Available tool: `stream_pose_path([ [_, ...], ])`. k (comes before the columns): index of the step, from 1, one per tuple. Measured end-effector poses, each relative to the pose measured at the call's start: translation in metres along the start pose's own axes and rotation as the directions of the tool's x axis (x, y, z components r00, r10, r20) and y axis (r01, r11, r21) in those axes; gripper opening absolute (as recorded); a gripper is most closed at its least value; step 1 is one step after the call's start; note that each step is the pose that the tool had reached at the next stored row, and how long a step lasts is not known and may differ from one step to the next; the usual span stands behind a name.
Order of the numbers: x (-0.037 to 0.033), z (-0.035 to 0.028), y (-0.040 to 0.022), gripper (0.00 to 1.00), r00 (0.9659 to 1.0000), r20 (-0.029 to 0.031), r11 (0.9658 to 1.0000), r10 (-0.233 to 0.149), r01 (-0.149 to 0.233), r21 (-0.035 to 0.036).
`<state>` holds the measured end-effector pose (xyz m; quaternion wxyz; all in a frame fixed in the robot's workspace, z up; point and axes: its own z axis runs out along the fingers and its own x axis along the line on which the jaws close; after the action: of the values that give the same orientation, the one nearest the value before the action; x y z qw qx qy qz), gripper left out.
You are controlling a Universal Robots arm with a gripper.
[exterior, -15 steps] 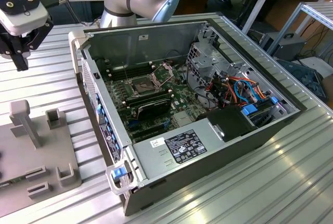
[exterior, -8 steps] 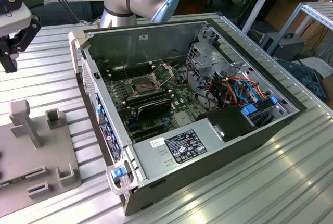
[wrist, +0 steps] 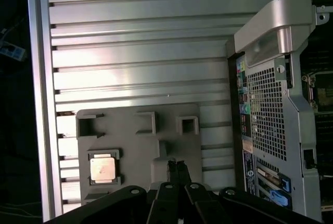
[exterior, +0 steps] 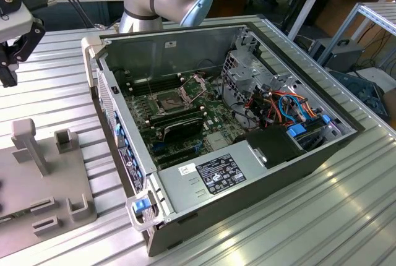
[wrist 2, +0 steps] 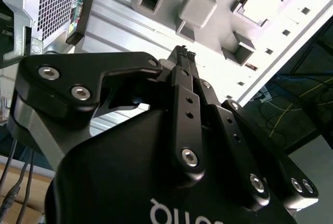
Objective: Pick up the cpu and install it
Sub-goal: 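Reach for the cpu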
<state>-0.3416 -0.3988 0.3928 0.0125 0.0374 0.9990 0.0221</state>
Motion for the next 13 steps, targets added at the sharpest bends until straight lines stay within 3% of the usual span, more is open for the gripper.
stream_pose_path([
  [2,0.0009,0.0,-0.0001,0.11,1.0,0.0,1.0,0.0,0.0,0.0],
  [6,0.0103,0.0,-0.0008,0.11,1.0,0.0,1.0,0.0,0.0,0.0],
  [7,0.0145,0.0,-0.0011,0.11,1.0,0.0,1.0,0.0,0.0,0.0],
  [8,0.0245,0.0002,-0.0019,0.11,1.0,0.0001,1.0,0.0,0.0,0.0],
  [9,0.0297,0.0002,-0.0023,0.11,1.0,0.0001,1.0,0.0,0.0,0.0],
  [13,0.0428,0.0004,-0.0032,0.11,1.0,0.0001,1.0,0.0,0.0,-0.0001],
])
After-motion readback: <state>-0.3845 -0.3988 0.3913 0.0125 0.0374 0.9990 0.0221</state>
